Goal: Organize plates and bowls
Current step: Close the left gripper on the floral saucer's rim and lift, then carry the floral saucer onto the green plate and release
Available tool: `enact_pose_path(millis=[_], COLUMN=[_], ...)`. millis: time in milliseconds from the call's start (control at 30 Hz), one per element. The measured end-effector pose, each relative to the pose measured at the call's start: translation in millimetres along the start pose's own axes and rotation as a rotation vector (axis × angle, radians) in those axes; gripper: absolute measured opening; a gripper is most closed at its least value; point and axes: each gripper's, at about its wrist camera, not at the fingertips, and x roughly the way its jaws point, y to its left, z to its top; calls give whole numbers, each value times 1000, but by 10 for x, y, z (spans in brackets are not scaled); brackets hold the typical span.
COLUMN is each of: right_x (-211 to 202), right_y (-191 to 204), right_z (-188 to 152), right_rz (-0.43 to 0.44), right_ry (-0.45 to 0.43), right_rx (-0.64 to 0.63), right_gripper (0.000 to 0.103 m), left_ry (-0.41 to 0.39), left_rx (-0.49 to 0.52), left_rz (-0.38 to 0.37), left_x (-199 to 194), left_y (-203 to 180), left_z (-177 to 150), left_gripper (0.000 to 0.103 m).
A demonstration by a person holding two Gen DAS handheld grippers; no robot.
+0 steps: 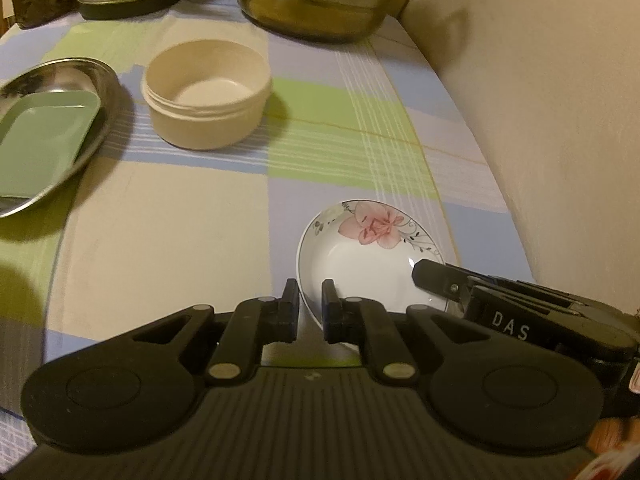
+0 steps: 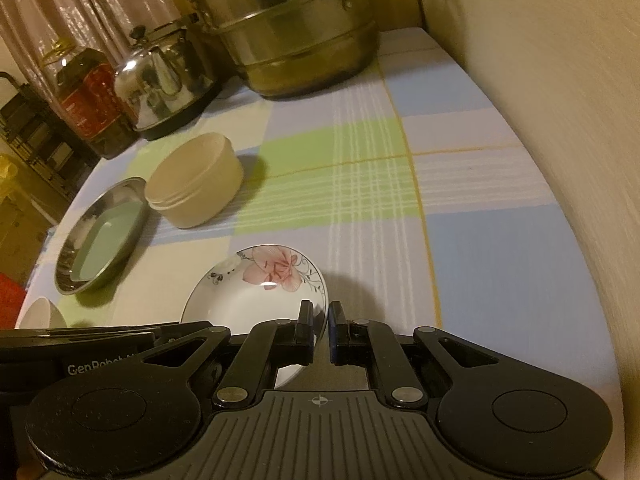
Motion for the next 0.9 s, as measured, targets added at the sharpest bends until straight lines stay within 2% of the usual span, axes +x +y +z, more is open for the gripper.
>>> enact_pose_path(millis=[467, 900], right_x=[253, 711], right_y=[696, 1465], right_z=[253, 454], right_rz=[87, 150], right_ry=[-13, 9], right_rx=[-92, -165], right_gripper=[7, 8], left_ry=[-81, -110], left_rx=[-79, -153], left_rz=[59, 110], left_x=[-409, -582], left_y=[634, 1404], left_z=[207, 458], left_gripper=[9, 10])
